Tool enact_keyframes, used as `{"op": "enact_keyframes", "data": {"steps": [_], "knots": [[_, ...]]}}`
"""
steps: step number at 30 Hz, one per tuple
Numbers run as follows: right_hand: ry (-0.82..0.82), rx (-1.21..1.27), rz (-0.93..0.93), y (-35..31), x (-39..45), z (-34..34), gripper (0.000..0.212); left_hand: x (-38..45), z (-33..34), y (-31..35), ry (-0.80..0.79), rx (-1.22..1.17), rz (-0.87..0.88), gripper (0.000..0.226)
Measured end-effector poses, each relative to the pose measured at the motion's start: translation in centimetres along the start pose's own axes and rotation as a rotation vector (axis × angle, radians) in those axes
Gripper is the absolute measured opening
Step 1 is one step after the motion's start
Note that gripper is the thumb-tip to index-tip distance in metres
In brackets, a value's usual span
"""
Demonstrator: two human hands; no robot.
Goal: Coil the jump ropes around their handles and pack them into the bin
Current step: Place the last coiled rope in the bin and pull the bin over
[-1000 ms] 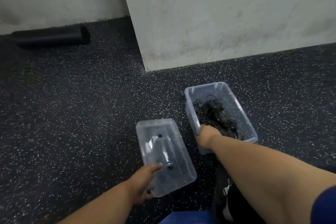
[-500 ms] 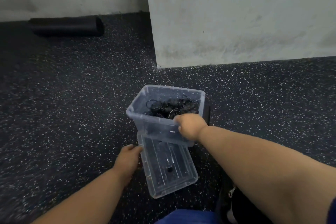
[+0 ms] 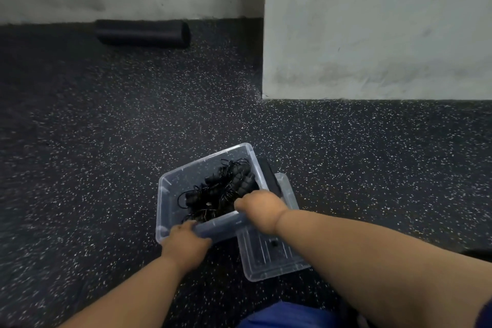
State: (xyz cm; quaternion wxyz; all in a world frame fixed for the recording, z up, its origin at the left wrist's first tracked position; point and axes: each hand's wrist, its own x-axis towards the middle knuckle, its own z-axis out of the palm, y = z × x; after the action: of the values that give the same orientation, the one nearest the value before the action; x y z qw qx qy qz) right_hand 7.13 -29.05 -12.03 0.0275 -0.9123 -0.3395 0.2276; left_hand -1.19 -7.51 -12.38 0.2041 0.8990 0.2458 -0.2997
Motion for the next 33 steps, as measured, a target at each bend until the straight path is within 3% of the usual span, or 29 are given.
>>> {"op": "enact_keyframes", "data": {"steps": [4,7,11,14,17,20,23,25,26,28,33], "knots": [[-0.065,-0.032,0.010,1.0,0.0,2.3,0.021,-1.1,1.1,0.1,-0.130,-0.179,0.040,0.088],[-0.049,-0.025,-0.022,1.7,0.5,3.3,0.019,-0.8,1.8,0.1,-0.140,-0.182,0.078,0.094],[0.174,0.034,-0.004,2.6,-0.7,4.2,0.055,0.4,1.4,-0.6,-0.148,-0.118,0.109,0.077],[0.335,0.175,0.261,4.0,-1.5,4.5,0.053,1.4,1.3,-1.4,-0.101,-0.185,0.091,0.075],[0.361,0.210,0.507,6.6,-1.3,5.7,0.046,1.8,1.2,-1.4,-0.130,-0.162,0.106,0.064],[0.088,0.129,0.595,9.5,-0.9,8.7,0.043,2.0,1.4,-1.2,-0.135,-0.147,0.124,0.061],[-0.304,0.175,0.482,10.2,-1.0,11.4,0.037,2.4,1.6,-1.2,-0.129,-0.148,0.120,0.074],[-0.587,0.048,0.410,10.1,-1.1,12.3,0.032,2.4,1.5,-1.2,-0.140,-0.112,0.121,0.085],[-0.647,0.012,0.405,10.3,-1.1,13.0,0.032,2.6,1.5,-1.3,-0.143,-0.087,0.123,0.087],[-0.685,-0.046,0.369,10.0,-0.8,13.6,0.032,2.9,1.3,-1.5,-0.142,-0.054,0.123,0.091],[-0.578,-0.079,0.324,10.9,-0.2,14.2,0.033,3.8,1.0,-1.9,-0.115,0.013,0.146,0.089]]}}
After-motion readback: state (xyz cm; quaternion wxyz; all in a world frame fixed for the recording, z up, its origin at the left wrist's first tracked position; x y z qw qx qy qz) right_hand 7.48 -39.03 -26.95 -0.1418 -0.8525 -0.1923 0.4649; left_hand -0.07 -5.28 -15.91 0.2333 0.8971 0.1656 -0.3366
